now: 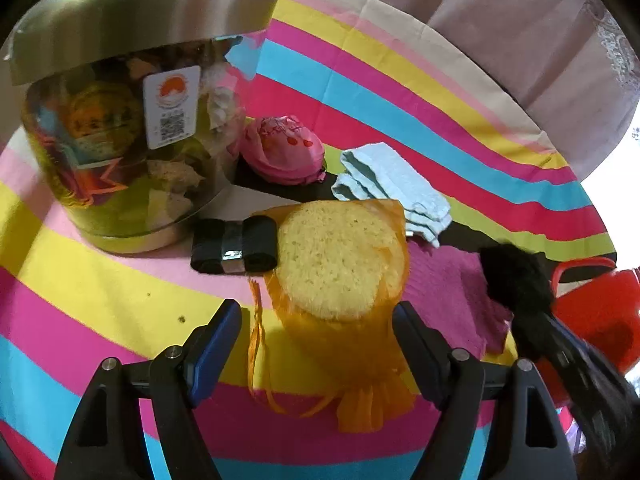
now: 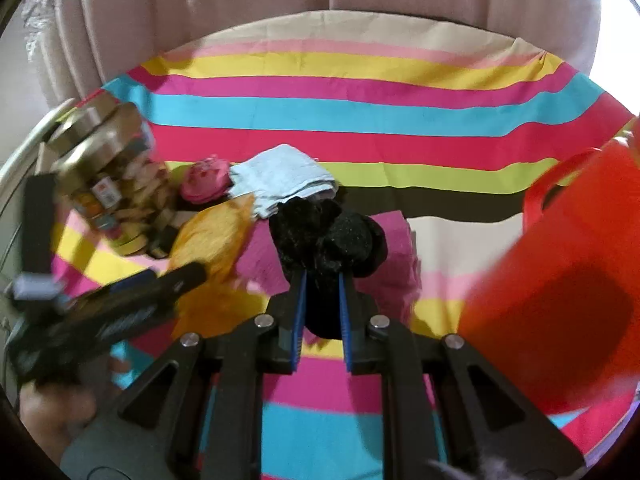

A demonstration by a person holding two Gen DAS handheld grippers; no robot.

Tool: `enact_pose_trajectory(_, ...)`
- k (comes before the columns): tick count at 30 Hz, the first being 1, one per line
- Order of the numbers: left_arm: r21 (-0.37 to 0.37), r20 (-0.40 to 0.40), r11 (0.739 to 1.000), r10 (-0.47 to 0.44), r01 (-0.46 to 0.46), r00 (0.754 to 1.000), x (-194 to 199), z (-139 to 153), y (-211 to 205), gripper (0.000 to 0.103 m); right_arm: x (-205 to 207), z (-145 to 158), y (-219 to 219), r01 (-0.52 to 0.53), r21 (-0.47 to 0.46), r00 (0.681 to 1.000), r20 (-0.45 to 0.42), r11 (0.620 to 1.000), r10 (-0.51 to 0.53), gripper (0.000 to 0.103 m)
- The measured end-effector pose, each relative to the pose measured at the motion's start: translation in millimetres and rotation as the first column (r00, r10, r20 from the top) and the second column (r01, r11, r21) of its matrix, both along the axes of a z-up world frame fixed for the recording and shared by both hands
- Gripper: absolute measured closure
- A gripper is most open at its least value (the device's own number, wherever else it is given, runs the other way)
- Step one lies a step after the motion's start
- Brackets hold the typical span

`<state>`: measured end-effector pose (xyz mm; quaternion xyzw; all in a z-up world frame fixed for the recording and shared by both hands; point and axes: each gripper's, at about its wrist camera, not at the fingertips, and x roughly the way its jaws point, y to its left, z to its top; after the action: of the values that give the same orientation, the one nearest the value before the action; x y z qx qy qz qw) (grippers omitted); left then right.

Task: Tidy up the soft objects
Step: 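Grasp the orange mesh sponge bag with the left tool while the right tool grasps the black scrunchie, then carry the sponge bag and scrunchie over the white box with both tools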

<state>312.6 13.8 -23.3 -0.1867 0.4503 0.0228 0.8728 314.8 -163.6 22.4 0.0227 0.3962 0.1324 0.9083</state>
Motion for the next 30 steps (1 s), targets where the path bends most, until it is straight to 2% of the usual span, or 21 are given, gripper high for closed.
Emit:
enact_pose_trajectory(3,-0.021,-0.008,1.000,-0.012,0.012,1.000,10.1,-2.5,-3.1,0.024,-23.1,8.2,-6.9,0.000,0.007,1.000,0.017,1.000,0.000,0.085)
enact_pose_trajectory(4,-0.027,-0.007,1.000,-0.007,0.007,1.000,13.5,-3.7,-3.6,0.021,-27.1,9.1,-9.5,0.002,0.009,1.000,0.020,1.000,-0.002,0.085)
enact_pose_trajectory(8,-0.038,-0.019,0.999,0.036,-0.037,0.999,25.2,-4.2,-5.1,0.019,-50.5,11.4,-18.6,0.005,0.006,1.000,0.029,1.000,-0.005,0.085)
enact_pose_trajectory(15,0.107,-0.048,0.993,0.050,-0.045,0.998,42.7,-7.1,-23.6,0.018,-73.1,11.8,-31.9,0.013,0.007,1.000,0.015,1.000,-0.013,0.085)
enact_pose_trajectory(16,0.126,-0.048,0.992,0.040,-0.034,0.998,43.1,-7.1,-26.2,0.024,-76.3,12.5,-34.8,0.017,0.008,1.000,0.014,1.000,-0.017,0.085)
enact_pose_trajectory(17,0.133,-0.043,0.991,0.022,-0.016,0.999,42.7,-6.6,-27.4,0.024,-79.0,12.7,-37.2,0.021,0.012,1.000,0.013,1.000,-0.021,0.085)
enact_pose_trajectory(24,0.082,-0.046,0.996,-0.011,0.015,0.999,28.5,-4.5,-19.8,0.024,-94.3,16.8,-60.3,0.060,0.038,0.998,0.005,0.997,-0.060,0.085)
enact_pose_trajectory(30,0.058,-0.016,0.998,-0.005,0.005,1.000,-1.7,15.0,-13.4,0.024,-111.9,18.1,-75.9,0.075,0.055,0.997,0.003,0.996,-0.076,0.085)
